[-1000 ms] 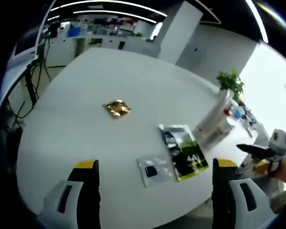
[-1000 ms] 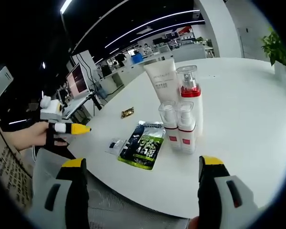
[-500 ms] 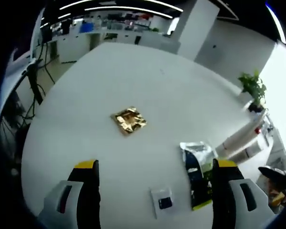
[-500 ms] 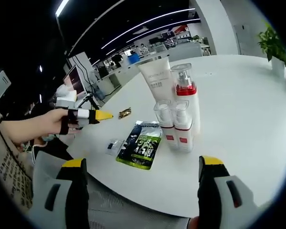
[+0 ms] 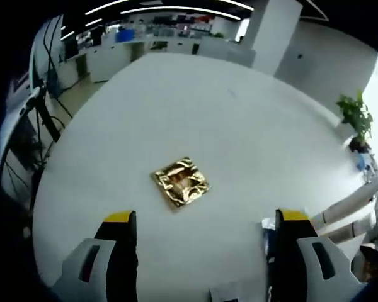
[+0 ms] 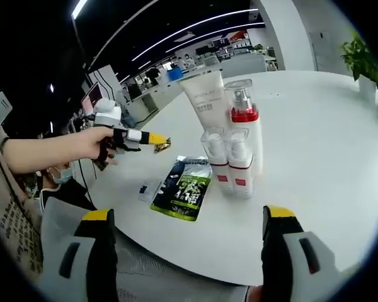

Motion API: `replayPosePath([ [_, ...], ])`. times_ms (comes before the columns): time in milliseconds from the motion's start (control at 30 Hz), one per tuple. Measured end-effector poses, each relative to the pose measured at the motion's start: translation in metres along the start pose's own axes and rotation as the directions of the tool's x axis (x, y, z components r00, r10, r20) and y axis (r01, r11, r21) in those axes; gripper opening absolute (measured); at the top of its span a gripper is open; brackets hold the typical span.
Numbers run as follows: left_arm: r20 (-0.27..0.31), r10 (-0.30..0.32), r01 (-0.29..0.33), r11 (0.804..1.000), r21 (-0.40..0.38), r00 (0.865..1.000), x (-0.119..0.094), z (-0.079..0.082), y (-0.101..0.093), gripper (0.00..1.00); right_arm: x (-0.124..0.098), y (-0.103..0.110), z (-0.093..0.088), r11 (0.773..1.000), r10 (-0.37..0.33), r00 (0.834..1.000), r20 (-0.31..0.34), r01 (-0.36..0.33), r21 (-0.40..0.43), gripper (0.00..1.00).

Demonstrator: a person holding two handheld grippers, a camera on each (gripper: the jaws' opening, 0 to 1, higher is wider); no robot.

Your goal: Arrange the skincare products in the storage area until every visible bottle or jar stands upright without overlapping.

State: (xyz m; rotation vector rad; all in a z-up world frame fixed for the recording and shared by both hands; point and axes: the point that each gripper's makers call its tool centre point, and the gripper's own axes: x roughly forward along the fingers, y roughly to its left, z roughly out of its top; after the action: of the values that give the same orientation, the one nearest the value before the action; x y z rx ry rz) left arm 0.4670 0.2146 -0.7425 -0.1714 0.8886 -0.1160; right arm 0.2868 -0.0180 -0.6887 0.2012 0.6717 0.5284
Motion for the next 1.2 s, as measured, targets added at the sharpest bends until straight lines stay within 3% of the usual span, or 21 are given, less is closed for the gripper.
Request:
replayPosePath([
  [167,-0.007,0.052,-0.052,0.999,0.014,0.999,0.014,0.005,0.007,0.86,0.000,-0.001,0.000,1.000,-0.003,1.000,-0.001,0.003,0.008,0.97],
  [433,-0.011,0.156,-0.156,0.987,-0.026,0.988,0.032,0.013,0.020,0.80,0.001,-0.002,-0.002,1.000,-0.002,1.000,-0.014,0.002,0.012,0.97],
  [533,-0.008,0.161,-0.161,0.986,-0.032,0.987,0.038,0.017,0.021,0.71,0.001,-0.003,-0.002,1.000,-0.005,1.000,-0.015,0.005,0.017,0.97],
  [633,-0.008,0.208,-0.208,0.978,-0.004,0.978,0.042,0.020,0.028,0.69,0.001,-0.004,-0.002,1.000,-0.007,1.000,-0.014,0.007,0.025,0.97],
  [1000,-0.038,0.230,-0.230,0.973,-0.006,0.973,0.053,0.015,0.034,0.63,0.001,-0.006,-0.002,0.999,-0.015,1.000,-0.011,0.015,0.042,0.97],
  [1200,-0.024,0.231,-0.231,0.973,0.007,0.973,0.053,0.018,0.033,0.62,0.001,-0.007,-0.002,0.999,-0.020,1.000,-0.008,0.020,0.045,0.97],
])
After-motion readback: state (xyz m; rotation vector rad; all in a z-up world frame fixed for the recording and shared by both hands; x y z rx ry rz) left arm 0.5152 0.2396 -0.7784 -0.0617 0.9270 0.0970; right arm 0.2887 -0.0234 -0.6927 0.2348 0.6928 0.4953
